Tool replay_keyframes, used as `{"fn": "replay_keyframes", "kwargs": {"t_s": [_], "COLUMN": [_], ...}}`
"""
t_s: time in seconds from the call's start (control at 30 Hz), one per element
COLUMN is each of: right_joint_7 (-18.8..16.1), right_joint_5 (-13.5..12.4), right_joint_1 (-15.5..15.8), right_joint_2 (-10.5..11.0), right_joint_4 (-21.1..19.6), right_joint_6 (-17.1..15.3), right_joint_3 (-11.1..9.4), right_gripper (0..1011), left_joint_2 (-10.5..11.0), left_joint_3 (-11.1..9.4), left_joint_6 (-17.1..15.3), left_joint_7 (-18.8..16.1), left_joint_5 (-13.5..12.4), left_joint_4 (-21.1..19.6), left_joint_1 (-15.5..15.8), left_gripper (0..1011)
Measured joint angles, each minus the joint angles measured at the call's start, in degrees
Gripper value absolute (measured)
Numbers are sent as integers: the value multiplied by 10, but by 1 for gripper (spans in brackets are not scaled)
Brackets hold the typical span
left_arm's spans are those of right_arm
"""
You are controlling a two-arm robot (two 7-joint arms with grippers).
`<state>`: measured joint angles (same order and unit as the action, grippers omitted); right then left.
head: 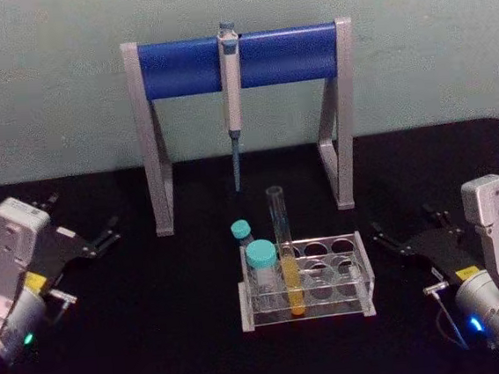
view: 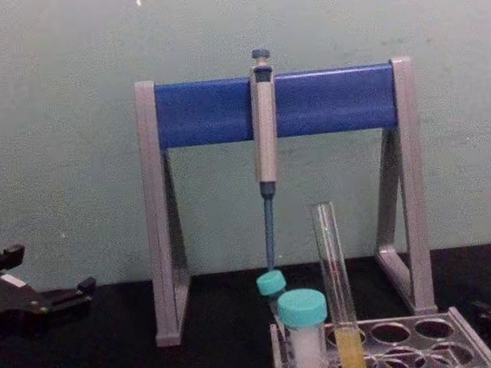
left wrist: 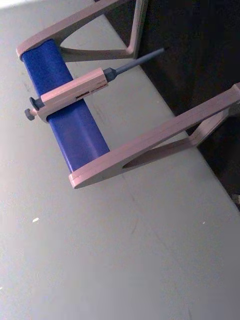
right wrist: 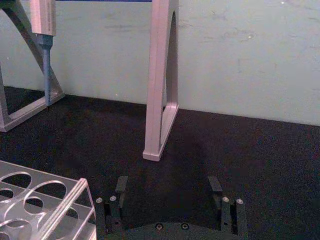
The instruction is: Pick up the test tube from the test tube rack, shake it, then place it back into the test tube rack.
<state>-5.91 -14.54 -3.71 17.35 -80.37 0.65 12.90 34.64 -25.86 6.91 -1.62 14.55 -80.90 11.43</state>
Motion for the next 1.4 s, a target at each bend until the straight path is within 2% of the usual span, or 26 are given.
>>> {"fn": "replay_keyframes", "kwargs": {"t_s": [1.4], "right_joint_7": [0], "right_joint_5": [-1], "right_joint_1": [0], "right_joint_2": [0], "right_joint_4": [0], "right_joint_6": [0], "right_joint_3": [0], "right_gripper": [1000], "left_joint_2": [0], "left_joint_3": [0], "left_joint_6": [0], "left_joint_7": [0], "left_joint_5": [0], "left_joint_4": [0], "left_joint_1": [0], "left_gripper": [1001]}}
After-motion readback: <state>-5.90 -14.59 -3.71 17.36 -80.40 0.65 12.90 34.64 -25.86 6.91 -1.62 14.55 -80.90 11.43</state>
